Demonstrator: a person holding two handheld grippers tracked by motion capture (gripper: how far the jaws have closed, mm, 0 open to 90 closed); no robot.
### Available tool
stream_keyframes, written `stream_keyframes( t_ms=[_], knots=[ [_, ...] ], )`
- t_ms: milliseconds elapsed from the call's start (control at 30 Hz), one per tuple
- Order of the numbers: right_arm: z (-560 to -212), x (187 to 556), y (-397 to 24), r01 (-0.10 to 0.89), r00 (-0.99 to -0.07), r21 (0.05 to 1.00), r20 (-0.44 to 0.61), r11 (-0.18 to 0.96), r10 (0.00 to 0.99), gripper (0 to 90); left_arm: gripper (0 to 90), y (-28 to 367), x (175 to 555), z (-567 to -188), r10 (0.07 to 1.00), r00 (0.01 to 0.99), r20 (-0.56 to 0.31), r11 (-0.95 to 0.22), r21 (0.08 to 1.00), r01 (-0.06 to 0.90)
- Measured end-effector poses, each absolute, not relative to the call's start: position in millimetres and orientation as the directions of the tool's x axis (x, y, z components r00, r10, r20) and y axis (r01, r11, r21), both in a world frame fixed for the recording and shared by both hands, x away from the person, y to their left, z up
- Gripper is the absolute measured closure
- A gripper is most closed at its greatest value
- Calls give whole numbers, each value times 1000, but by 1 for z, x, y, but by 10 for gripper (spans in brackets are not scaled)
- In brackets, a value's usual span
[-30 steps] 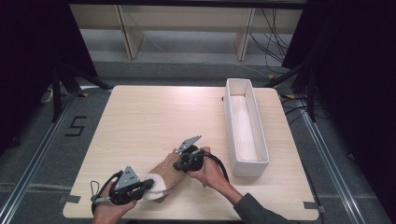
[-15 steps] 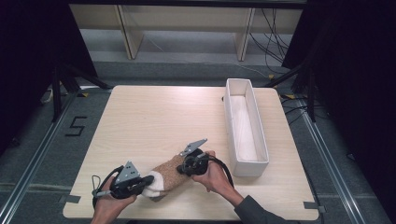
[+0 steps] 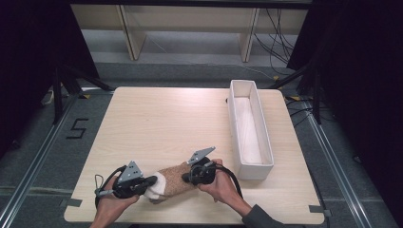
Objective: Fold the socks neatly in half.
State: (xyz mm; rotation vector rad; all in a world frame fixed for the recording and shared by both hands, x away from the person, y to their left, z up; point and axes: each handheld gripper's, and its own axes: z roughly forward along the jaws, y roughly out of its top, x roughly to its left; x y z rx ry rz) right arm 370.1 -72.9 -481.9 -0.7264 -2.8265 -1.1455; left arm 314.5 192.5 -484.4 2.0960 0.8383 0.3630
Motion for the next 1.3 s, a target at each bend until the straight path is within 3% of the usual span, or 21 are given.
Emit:
stream_keyframes(
  t_ms=[800, 900, 1133, 1300],
  knots=[
    [-482, 345, -77, 405, -901, 666, 173, 626, 399, 867, 869, 192, 319, -477, 671, 741, -27, -430, 800, 419],
    [-480, 345, -79, 432, -887, 673, 197, 601, 417, 798, 852, 195, 313, -471, 691, 721, -52, -374, 828, 418],
    [-471, 343, -96, 509, -836, 681, 247, 526, 490, 566, 829, 204, 290, -467, 671, 737, -79, -363, 832, 419],
    [-471, 339, -113, 569, -792, 660, 277, 491, 545, 546, 830, 209, 288, -473, 666, 743, -73, -397, 808, 435]
  ],
)
